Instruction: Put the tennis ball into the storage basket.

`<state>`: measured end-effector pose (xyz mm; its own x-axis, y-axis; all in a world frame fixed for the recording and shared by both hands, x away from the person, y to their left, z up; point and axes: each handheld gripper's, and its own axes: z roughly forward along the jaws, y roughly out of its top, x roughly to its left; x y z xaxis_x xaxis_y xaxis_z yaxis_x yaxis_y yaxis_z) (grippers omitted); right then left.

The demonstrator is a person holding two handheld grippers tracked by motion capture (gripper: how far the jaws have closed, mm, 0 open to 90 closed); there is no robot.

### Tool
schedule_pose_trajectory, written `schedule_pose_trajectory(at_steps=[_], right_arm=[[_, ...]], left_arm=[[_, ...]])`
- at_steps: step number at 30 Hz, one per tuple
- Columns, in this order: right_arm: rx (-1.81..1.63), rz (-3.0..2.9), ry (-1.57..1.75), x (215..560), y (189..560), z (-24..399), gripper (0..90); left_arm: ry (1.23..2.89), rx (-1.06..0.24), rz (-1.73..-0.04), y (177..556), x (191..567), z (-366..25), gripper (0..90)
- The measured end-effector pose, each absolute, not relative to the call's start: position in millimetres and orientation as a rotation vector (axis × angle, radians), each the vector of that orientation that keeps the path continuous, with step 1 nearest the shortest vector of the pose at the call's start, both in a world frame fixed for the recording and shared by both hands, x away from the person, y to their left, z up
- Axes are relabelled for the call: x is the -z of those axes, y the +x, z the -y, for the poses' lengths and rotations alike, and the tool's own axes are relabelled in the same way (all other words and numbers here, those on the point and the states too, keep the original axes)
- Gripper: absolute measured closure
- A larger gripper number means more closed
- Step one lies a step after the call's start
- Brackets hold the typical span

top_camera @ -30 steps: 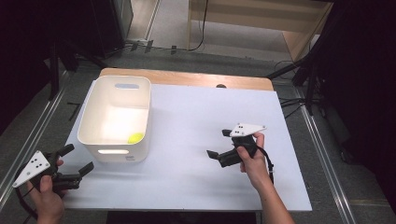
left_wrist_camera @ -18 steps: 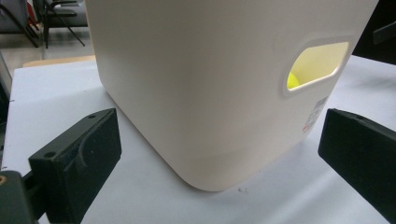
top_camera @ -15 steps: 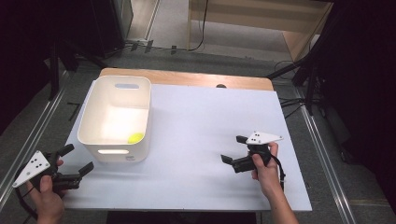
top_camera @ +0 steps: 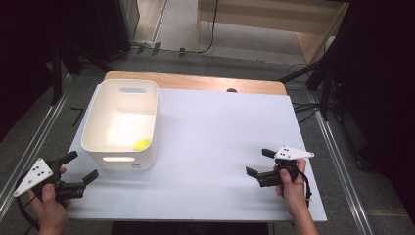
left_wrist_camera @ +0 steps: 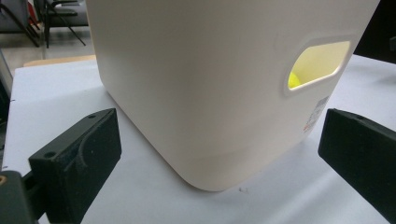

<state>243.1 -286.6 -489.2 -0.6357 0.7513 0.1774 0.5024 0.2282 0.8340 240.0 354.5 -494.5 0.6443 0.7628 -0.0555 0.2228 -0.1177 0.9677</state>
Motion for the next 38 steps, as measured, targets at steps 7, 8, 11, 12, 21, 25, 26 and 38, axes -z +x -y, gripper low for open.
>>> schedule_pose_trajectory(at_steps=[7, 8, 11, 12, 21, 25, 26, 38], right_arm=[[-1.368, -2.202, 1.220, 495, 234, 305, 0.1], [-1.371, -2.195, 1.220, 496, 233, 307, 0.1], [-1.387, -2.175, 1.234, 498, 228, 315, 0.1], [-1.397, -2.166, 1.235, 498, 226, 319, 0.1], [-1.418, -2.039, 1.294, 501, 210, 348, 0.1], [-1.390, -2.023, 1.297, 502, 204, 360, 0.1], [-1.386, -2.020, 1.304, 503, 202, 363, 0.1], [-1.417, -1.979, 1.363, 514, 195, 381, 0.1]], left_arm=[[1.669, -0.563, -0.817, 240, 494, -354, 0.0], [1.671, -0.563, -0.817, 240, 494, -354, 0.0], [1.669, -0.562, -0.817, 240, 494, -354, 0.0], [1.667, -0.561, -0.817, 240, 494, -355, 0.0], [1.668, -0.558, -0.812, 240, 494, -355, 0.0], [1.667, -0.557, -0.812, 240, 494, -355, 0.0], [1.667, -0.557, -0.812, 240, 494, -355, 0.0], [1.663, -0.555, -0.814, 241, 494, -355, 0.0]])
